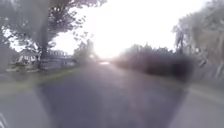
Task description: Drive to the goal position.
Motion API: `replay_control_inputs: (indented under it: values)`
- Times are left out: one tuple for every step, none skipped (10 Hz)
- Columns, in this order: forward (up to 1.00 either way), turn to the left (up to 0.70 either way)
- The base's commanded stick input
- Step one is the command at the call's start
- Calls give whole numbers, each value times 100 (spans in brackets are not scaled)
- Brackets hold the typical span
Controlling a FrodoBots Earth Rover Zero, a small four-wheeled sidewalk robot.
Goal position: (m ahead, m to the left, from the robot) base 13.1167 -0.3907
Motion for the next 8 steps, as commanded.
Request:
replay_control_inputs:
  values:
    - [100,0]
    - [100,0]
    - [100,0]
    - [100,0]
    - [100,0]
    - [100,0]
    - [100,0]
    - [100,0]
